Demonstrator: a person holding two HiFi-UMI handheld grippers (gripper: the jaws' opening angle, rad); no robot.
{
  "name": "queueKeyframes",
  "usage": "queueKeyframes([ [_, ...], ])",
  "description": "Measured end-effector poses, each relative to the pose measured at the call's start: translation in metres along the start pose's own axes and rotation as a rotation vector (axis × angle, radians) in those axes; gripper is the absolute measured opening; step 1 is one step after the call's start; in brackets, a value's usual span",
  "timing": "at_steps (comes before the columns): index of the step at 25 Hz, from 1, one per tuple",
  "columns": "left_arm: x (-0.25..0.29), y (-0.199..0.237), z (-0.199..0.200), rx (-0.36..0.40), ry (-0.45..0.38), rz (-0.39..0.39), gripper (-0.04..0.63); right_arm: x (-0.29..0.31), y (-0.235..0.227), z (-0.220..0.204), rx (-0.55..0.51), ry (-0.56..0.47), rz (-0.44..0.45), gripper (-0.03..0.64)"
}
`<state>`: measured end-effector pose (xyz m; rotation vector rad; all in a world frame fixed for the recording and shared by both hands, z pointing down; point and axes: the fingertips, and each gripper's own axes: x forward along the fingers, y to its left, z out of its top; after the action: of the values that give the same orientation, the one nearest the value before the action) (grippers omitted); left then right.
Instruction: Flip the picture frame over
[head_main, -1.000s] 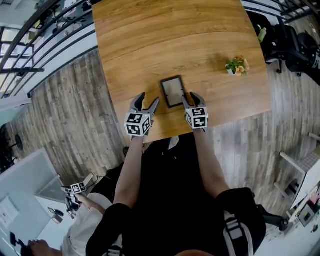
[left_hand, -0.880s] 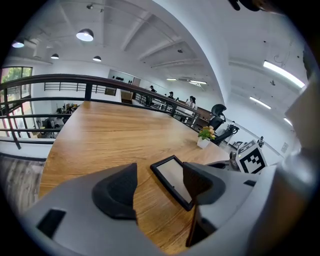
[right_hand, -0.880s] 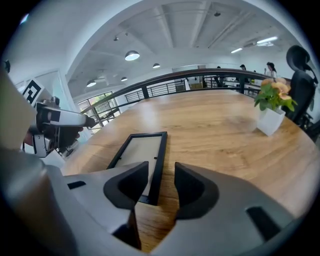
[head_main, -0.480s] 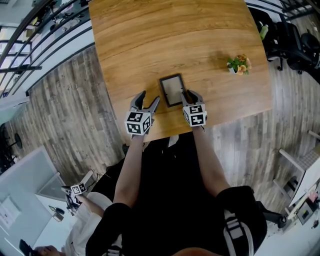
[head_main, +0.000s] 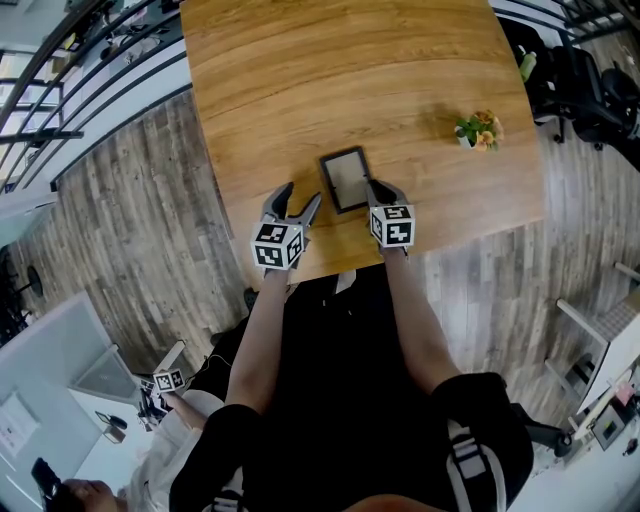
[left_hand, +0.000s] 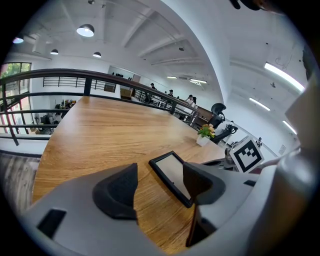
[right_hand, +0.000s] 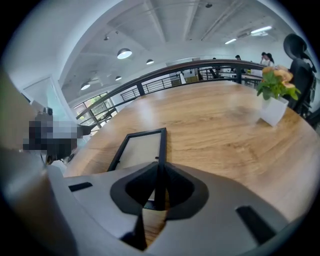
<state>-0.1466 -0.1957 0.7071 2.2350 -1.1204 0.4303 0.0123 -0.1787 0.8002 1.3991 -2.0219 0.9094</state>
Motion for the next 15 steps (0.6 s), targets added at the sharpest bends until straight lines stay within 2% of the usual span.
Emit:
queueKeyframes([
  [3, -0.0019, -0.0023, 0.0008, 0.002, -0.002, -0.003, 0.291, -0.0008, 0.0001, 0.0005, -0.005, 0.007, -0.007, 0.051],
  [12, -0.0044, -0.0059, 0.0001, 0.005, -0.008, -0.004, 0.291, -0.0034, -0.0025, -0.0013, 0.104, -0.008, 0.013, 0.051],
  [15, -0.0058, -0.0096, 0.0004, 0.007, -0.01, -0.008, 0.291, -0.0072, -0.0007, 0.0001, 0.107, -0.017, 0.018, 0.049],
])
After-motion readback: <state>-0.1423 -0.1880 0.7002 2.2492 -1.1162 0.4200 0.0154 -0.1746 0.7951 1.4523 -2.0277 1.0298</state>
